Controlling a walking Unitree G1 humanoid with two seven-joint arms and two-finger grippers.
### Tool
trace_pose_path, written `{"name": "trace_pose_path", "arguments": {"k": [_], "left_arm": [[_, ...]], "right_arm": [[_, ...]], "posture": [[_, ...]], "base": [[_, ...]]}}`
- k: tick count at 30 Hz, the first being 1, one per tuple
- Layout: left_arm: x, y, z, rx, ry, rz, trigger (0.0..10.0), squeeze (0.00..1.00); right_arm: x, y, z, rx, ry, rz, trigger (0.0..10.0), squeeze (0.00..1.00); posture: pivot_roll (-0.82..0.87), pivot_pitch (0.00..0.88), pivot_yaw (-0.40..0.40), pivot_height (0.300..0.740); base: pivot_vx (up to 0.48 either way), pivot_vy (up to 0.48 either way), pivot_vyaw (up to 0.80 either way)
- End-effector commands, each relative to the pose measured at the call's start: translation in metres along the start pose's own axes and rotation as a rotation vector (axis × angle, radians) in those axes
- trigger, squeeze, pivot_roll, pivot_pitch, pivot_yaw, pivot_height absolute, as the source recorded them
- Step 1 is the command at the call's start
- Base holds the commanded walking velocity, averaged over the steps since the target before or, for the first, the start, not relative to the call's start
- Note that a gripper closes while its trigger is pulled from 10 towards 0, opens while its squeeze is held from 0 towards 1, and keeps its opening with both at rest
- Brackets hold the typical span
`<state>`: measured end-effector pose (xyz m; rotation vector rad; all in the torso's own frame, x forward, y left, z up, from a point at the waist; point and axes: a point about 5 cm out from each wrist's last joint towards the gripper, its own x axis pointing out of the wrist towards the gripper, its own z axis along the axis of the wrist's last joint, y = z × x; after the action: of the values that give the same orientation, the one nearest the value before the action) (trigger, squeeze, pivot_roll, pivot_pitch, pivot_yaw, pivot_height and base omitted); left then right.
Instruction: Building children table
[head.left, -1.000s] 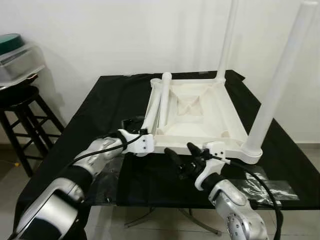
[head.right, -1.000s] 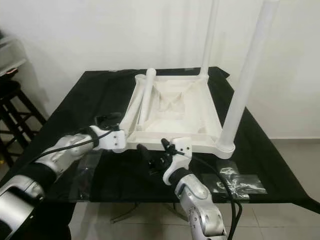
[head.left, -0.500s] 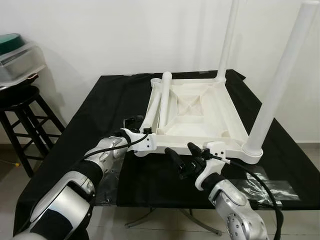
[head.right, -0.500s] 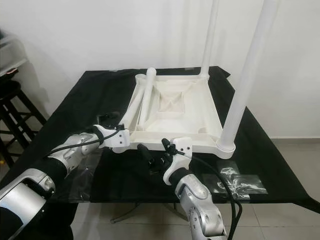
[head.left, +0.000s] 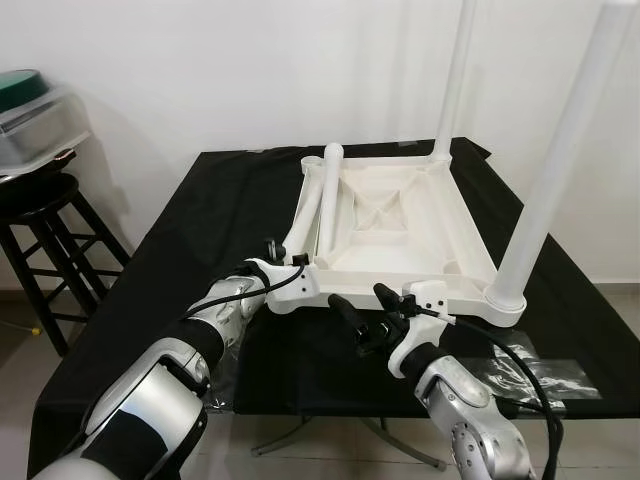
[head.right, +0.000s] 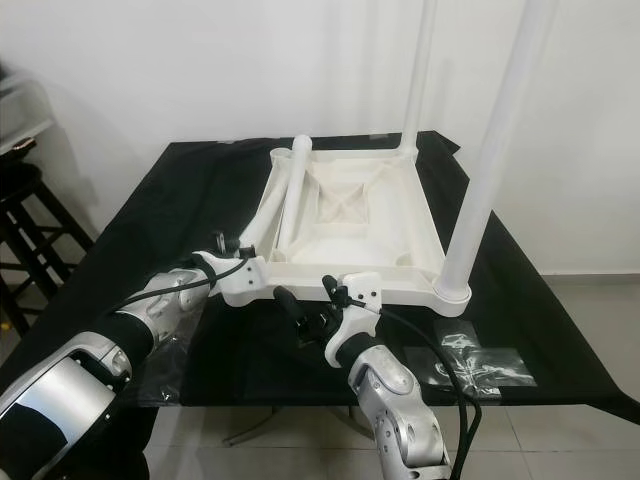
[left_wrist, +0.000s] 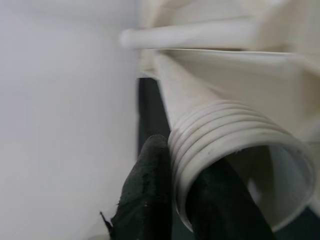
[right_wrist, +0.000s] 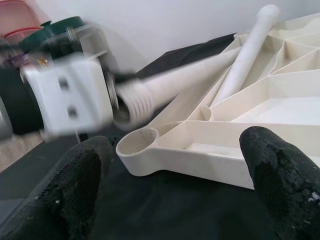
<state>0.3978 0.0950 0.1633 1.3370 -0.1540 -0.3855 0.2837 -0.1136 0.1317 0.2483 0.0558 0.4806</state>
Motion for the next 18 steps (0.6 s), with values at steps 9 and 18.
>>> {"name": "trace_pose_path", "arguments": {"k": [9,18], "left_arm": [[-0.006,-0.001,-0.024,-0.108,0.102,0.020,0.0,0.00],[-0.015,0.049,-0.044,-0.400,0.064,0.294,0.0,0.00]], "right_arm": [[0.005,-0.002,0.000,-0.019,0.000,0.007,10.0,0.00],[0.009,-0.006,-0.001,-0.025,0.002,0.007,10.0,0.00]], "posture": [[-0.16,0.000,0.052,0.740],[-0.16,0.000,0.042,0.740]], "base": [[0.000,0.000,0.00],[0.000,0.000,0.00]]}}
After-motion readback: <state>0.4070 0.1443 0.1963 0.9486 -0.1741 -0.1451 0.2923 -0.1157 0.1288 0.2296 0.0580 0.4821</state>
